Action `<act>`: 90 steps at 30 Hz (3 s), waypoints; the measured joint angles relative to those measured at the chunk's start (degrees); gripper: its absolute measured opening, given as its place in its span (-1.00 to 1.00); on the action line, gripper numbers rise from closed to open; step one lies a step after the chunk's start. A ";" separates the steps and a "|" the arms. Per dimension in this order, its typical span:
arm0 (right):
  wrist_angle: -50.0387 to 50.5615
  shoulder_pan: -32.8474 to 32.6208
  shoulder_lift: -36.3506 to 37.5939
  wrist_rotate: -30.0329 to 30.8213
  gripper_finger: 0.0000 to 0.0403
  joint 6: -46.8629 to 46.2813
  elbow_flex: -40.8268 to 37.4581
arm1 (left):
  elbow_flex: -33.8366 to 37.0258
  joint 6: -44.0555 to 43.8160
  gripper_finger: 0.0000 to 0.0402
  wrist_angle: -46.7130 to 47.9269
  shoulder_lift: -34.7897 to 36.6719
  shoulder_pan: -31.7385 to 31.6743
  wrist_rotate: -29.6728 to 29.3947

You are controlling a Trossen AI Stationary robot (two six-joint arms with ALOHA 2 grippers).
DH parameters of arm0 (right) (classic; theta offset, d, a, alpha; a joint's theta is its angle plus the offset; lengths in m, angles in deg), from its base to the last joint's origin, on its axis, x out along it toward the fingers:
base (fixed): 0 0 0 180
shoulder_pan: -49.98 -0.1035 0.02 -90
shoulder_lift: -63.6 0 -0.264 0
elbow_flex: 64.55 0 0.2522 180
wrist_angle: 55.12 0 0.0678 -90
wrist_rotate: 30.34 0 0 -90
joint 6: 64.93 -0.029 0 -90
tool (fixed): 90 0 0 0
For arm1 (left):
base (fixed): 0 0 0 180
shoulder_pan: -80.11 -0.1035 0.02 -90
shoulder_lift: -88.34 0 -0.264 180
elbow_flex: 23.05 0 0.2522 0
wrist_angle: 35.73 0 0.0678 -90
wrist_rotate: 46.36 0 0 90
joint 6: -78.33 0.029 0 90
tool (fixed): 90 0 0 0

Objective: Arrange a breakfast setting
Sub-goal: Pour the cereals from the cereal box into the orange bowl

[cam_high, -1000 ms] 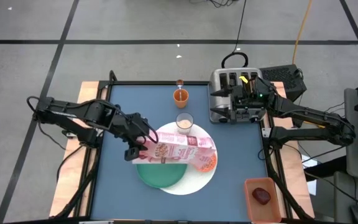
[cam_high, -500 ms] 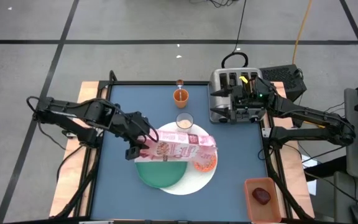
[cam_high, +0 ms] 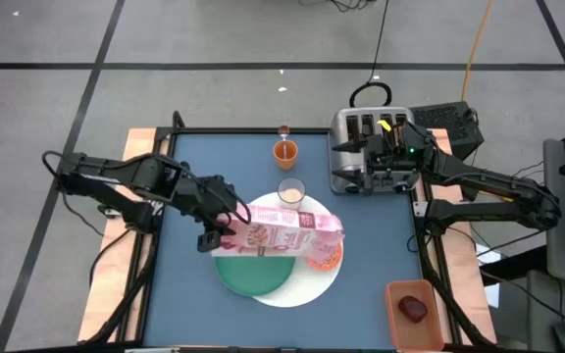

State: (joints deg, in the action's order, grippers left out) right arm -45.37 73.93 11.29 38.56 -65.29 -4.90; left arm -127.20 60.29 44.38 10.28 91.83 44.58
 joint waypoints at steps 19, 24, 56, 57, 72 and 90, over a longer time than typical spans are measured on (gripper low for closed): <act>0.43 0.00 0.00 0.00 0.61 0.01 0.00 | -2.01 -1.35 0.17 5.11 -2.12 0.74 -1.06; 0.44 -0.01 -0.01 0.00 0.61 0.00 0.00 | -1.98 -0.74 0.17 4.16 -2.51 0.76 -0.99; 0.46 0.01 -0.01 0.00 0.61 -0.01 0.01 | -1.98 1.41 0.17 3.49 -2.60 -0.63 -0.12; 0.44 0.01 0.01 0.00 0.61 0.01 0.00 | -1.98 1.41 0.17 3.49 -2.60 -0.82 -0.03; 0.44 0.00 0.01 0.01 0.61 0.01 0.01 | -1.98 1.46 0.17 3.49 -2.60 -4.02 3.66; 0.46 0.01 0.01 0.02 0.61 0.01 0.00 | -1.98 3.23 0.17 0.77 -3.43 -5.28 7.13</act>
State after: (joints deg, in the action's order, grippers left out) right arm -44.91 73.94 11.30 38.58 -65.29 -4.90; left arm -129.18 63.52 45.15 6.85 86.55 51.70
